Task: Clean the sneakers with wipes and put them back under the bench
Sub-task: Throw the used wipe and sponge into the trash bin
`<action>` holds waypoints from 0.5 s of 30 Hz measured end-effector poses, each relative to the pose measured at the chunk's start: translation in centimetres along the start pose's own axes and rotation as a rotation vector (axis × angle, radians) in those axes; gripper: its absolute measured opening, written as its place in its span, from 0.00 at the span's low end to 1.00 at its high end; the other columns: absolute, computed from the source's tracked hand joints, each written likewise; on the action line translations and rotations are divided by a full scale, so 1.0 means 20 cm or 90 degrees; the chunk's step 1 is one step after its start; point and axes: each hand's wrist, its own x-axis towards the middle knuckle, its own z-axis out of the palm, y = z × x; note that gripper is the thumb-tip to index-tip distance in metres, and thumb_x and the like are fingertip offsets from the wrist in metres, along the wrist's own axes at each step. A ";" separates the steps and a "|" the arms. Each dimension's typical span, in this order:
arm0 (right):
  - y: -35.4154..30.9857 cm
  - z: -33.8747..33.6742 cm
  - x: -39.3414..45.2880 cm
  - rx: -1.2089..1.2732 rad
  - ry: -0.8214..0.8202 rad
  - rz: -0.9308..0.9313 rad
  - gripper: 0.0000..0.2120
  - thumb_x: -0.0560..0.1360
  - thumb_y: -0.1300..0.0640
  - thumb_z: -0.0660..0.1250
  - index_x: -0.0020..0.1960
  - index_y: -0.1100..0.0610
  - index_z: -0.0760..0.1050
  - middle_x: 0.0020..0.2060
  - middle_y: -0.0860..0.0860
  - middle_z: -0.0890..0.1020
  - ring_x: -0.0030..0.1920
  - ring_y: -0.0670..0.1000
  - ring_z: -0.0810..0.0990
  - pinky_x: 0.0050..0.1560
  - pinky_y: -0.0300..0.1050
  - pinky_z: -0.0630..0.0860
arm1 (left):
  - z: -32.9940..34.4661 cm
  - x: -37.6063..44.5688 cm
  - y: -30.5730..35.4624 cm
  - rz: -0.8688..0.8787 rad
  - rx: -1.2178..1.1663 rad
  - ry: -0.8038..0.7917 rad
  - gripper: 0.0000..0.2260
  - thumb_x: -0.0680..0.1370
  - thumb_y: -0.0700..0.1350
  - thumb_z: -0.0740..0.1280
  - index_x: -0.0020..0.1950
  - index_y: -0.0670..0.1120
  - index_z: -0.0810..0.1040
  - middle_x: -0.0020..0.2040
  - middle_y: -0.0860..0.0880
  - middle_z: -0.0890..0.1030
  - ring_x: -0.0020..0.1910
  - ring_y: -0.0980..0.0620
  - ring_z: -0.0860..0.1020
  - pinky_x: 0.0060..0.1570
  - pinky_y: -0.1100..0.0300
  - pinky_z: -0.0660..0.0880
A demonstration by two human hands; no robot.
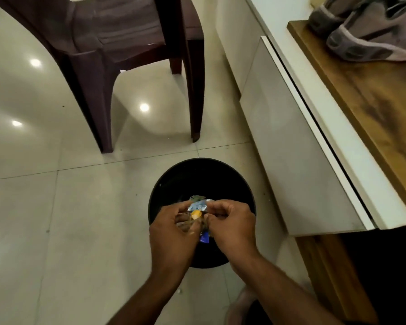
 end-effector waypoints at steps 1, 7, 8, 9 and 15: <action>0.02 -0.02 0.01 -0.016 0.007 -0.002 0.14 0.72 0.66 0.75 0.53 0.52 0.87 0.44 0.44 0.88 0.44 0.40 0.85 0.52 0.40 0.84 | 0.00 0.00 -0.01 0.003 0.013 -0.002 0.25 0.73 0.37 0.79 0.55 0.66 0.79 0.55 0.57 0.84 0.49 0.62 0.85 0.50 0.55 0.85; 0.05 -0.11 0.00 -0.119 0.038 -0.067 0.13 0.75 0.59 0.74 0.58 0.48 0.85 0.49 0.42 0.87 0.48 0.41 0.84 0.52 0.42 0.84 | 0.07 -0.02 0.03 0.044 0.048 -0.030 0.25 0.73 0.38 0.79 0.59 0.64 0.79 0.57 0.57 0.83 0.52 0.60 0.84 0.56 0.54 0.84; 0.05 -0.12 -0.01 -0.136 0.040 -0.081 0.14 0.75 0.57 0.74 0.59 0.47 0.84 0.50 0.41 0.86 0.49 0.41 0.84 0.52 0.43 0.84 | 0.09 -0.02 0.03 0.055 0.060 -0.029 0.24 0.73 0.39 0.80 0.61 0.62 0.80 0.57 0.57 0.83 0.53 0.61 0.83 0.57 0.54 0.83; 0.04 -0.14 -0.02 -0.147 0.043 -0.093 0.14 0.75 0.56 0.73 0.60 0.47 0.84 0.52 0.41 0.86 0.51 0.41 0.84 0.55 0.43 0.83 | 0.11 -0.02 0.05 0.066 0.076 -0.029 0.22 0.73 0.41 0.80 0.62 0.59 0.81 0.58 0.57 0.82 0.54 0.61 0.82 0.58 0.54 0.82; -0.04 -0.35 -0.08 -0.301 0.024 -0.180 0.25 0.84 0.46 0.61 0.80 0.48 0.65 0.80 0.47 0.65 0.81 0.48 0.60 0.79 0.46 0.58 | 0.18 -0.02 0.22 0.171 0.179 -0.040 0.24 0.80 0.55 0.71 0.75 0.52 0.75 0.71 0.51 0.78 0.73 0.51 0.73 0.73 0.47 0.72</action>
